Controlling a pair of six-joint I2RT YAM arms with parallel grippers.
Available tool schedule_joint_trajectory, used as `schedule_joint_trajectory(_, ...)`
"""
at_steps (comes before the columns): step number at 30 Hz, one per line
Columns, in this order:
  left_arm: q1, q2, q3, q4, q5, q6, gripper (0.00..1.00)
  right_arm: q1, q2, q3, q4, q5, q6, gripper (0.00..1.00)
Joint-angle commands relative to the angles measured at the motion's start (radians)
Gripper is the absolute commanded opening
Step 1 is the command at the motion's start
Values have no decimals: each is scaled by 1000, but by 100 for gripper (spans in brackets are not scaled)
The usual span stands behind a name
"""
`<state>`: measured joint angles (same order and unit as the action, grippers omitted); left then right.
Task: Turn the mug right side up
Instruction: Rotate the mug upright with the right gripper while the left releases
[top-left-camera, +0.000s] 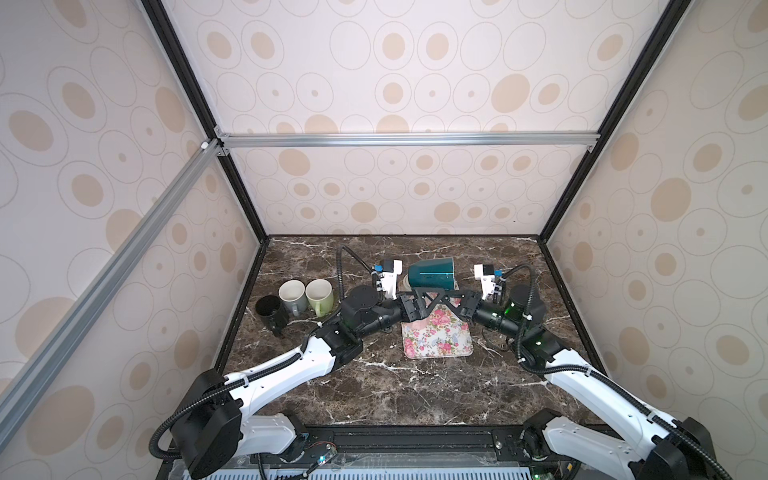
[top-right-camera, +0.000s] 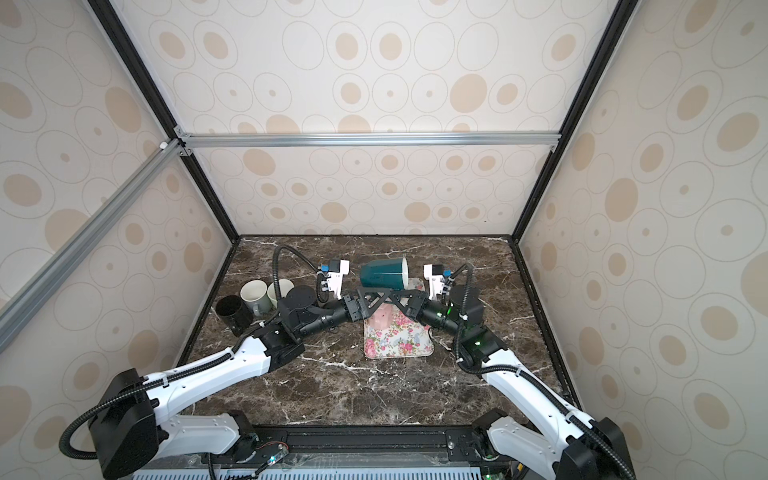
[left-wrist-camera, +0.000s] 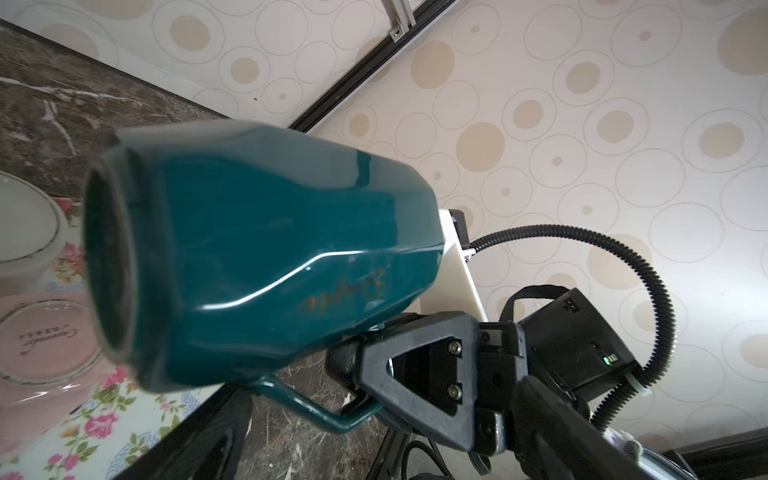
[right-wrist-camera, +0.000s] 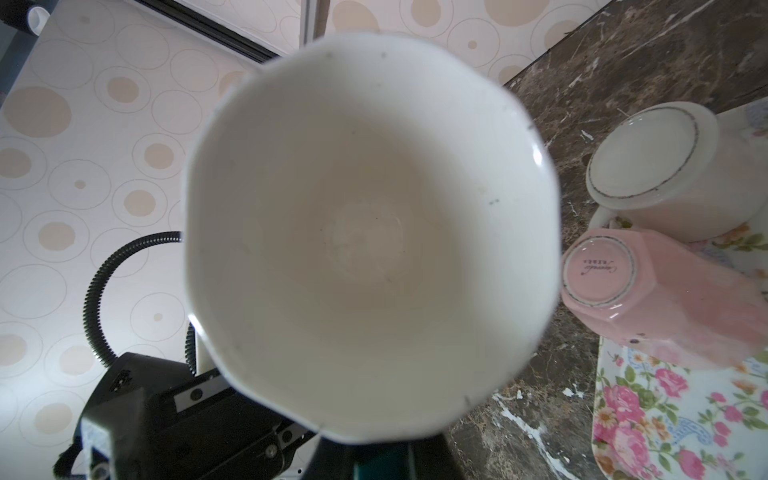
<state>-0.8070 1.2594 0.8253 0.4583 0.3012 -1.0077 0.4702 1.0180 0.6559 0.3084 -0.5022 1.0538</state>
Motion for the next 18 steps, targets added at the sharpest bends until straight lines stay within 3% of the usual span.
schedule_joint_trajectory(1, 0, -60, 23, -4, -67, 44, 98, 1, -2, 10, 20, 47, -34, 0)
schedule_joint_trajectory(10, 0, -129, -60, -13, -144, 37, 98, 1, -5, 85, -170, 160, -136, 0)
schedule_joint_trajectory(18, 0, -167, -115, -12, -169, 27, 98, -1, 2, 241, -541, 411, -325, 0)
